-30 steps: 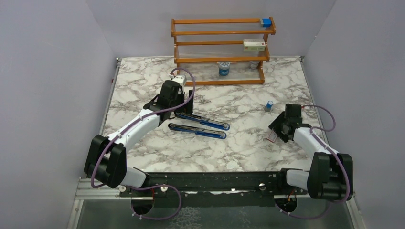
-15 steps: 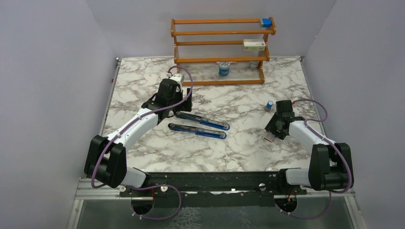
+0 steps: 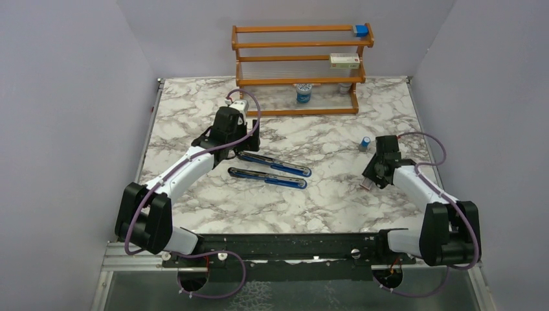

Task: Load the staples into the stapler
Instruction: Pick up the staple box from the center of the board, then place the staple box at the center of the board.

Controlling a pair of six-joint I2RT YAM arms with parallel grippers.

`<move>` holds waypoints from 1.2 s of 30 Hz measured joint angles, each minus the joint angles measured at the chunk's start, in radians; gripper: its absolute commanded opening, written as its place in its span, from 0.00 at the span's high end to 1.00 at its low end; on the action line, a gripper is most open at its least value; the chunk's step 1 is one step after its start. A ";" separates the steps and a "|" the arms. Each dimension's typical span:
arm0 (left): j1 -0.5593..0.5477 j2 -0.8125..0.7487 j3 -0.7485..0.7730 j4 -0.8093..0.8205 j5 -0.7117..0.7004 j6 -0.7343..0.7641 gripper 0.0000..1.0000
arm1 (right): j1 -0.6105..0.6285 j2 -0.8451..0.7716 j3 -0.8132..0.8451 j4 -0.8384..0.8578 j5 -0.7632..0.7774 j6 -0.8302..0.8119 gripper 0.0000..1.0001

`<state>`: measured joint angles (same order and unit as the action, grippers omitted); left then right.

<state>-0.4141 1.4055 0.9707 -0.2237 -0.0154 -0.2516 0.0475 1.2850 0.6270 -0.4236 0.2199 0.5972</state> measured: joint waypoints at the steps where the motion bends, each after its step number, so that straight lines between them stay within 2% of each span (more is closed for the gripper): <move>1: 0.001 0.002 0.000 0.000 0.002 -0.001 0.01 | 0.005 -0.012 0.002 0.000 0.000 -0.008 0.66; 4: 0.001 0.007 0.000 0.000 0.005 -0.003 0.01 | 0.034 -0.031 0.026 0.000 0.003 -0.041 0.66; 9: 0.002 0.012 0.000 0.000 0.008 -0.006 0.01 | 0.153 -0.027 0.090 0.015 0.002 -0.109 0.69; 16: 0.012 0.012 0.000 0.000 0.009 -0.010 0.01 | 0.290 0.049 0.164 0.080 -0.072 -0.246 0.68; 27: 0.027 0.012 0.000 0.000 0.015 -0.018 0.01 | 0.298 0.286 0.338 0.209 -0.323 -0.571 0.62; 36: 0.028 0.017 0.000 0.001 0.015 -0.021 0.01 | 0.298 0.511 0.529 0.159 -0.546 -0.808 0.62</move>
<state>-0.3859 1.4223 0.9707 -0.2230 -0.0002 -0.2726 0.3454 1.7962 1.1564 -0.2642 -0.3256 -0.2104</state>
